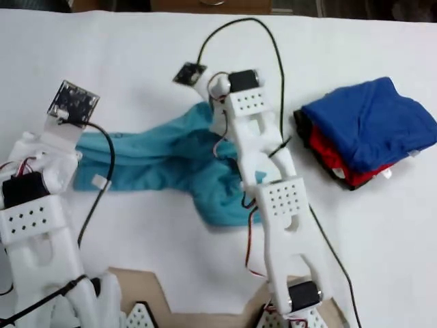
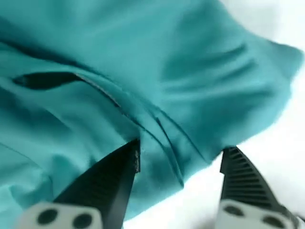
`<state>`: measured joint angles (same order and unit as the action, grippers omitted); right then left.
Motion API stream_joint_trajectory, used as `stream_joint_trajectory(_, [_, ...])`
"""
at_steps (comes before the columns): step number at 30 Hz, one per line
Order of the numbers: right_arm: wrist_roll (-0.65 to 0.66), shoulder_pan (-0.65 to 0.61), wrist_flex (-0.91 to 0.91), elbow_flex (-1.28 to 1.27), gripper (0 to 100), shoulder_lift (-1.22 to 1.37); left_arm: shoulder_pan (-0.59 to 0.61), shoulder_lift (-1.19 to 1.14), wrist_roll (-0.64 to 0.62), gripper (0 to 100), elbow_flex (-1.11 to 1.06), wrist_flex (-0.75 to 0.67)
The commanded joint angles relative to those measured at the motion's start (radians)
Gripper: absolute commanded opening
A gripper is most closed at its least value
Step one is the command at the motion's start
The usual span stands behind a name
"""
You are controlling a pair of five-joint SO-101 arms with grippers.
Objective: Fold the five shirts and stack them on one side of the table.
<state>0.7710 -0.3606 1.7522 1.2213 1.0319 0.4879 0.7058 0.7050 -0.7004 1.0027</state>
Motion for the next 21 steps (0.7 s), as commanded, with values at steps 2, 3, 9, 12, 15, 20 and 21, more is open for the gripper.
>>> stream_joint_trajectory(2, [-0.021, -0.019, 0.016, -0.143, 26.9, -0.229, -0.002, 0.029, 0.005, 2, 0.004, -0.017])
stream_joint_trajectory(3, [-0.018, -0.024, 0.015, -0.201, 26.9, -0.252, -0.002, 0.029, 0.005, 2, 0.004, -0.017])
stream_joint_trajectory(9, [-0.015, -0.022, -0.031, -0.322, 26.9, -0.286, -0.003, 0.029, 0.003, 2, 0.004, -0.017])
stream_joint_trajectory(12, [-0.015, -0.021, -0.054, -0.324, 26.9, -0.268, -0.003, 0.029, 0.003, 2, 0.004, -0.017])
stream_joint_trajectory(15, [-0.014, -0.019, -0.096, -0.316, 26.9, -0.228, -0.003, 0.029, 0.003, 2, 0.004, -0.017])
stream_joint_trajectory(20, [0.026, 0.001, -0.151, -0.315, 26.9, -0.162, -0.002, 0.029, 0.003, 2, 0.004, -0.017])
stream_joint_trajectory(21, [0.028, 0.002, -0.151, -0.315, 26.9, -0.151, -0.002, 0.029, 0.003, 2, 0.004, -0.017])
